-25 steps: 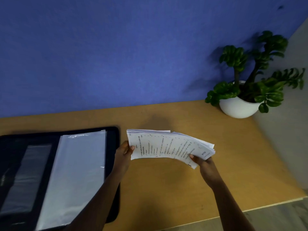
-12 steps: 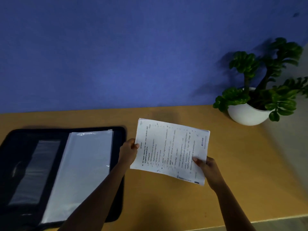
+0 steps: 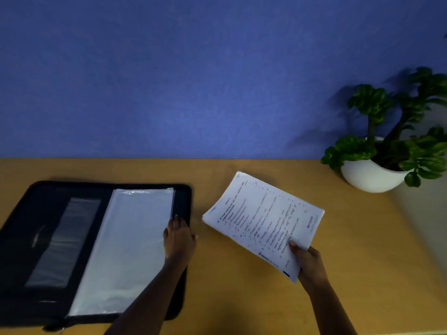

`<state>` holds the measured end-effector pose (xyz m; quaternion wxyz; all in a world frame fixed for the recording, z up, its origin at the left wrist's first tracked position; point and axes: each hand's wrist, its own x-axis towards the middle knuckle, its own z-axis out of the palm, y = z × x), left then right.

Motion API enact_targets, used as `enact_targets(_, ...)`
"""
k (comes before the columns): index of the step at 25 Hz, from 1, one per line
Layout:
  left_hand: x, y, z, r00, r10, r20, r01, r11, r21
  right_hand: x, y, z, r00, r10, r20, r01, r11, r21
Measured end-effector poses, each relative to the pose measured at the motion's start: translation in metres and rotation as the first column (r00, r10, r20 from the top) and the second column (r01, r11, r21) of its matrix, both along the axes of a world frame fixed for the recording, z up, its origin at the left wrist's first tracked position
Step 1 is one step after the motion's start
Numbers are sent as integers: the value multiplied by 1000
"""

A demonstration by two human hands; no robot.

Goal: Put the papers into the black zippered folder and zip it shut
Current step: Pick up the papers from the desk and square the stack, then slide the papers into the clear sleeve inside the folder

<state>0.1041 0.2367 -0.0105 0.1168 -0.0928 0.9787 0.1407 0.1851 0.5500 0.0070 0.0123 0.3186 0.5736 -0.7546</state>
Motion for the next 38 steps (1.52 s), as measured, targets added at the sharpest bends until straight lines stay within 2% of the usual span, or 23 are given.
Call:
enact_targets(2, 6, -2, -8, 999, -41, 28, 43, 998, -45, 0, -7, -1, 999, -44, 10, 45, 999, -26)
enact_targets(9, 16, -9, -13, 997, -68, 21, 68, 998, -13, -7, -35, 3, 994, -101, 33, 101, 995, -24)
enact_targets(20, 73, -53, -18, 949, -313, 29, 315, 948, -57, -11, -96, 16, 983, -181, 15, 182, 979, -89)
enact_targets(30, 132, -135, -22, 796, -602, 53, 605, 795, -53, 20, -179, 17, 963, -260, 65, 265, 960, -91)
enact_targets(36, 161, -187, -26, 666, -738, 106, 746, 658, -105, 53, -213, 15, 939, -330, 102, 339, 937, -91)
enact_targets(38, 167, -203, -25, 614, -786, 75, 789, 607, -96, 61, -221, 13, 929, -353, 108, 363, 927, -94)
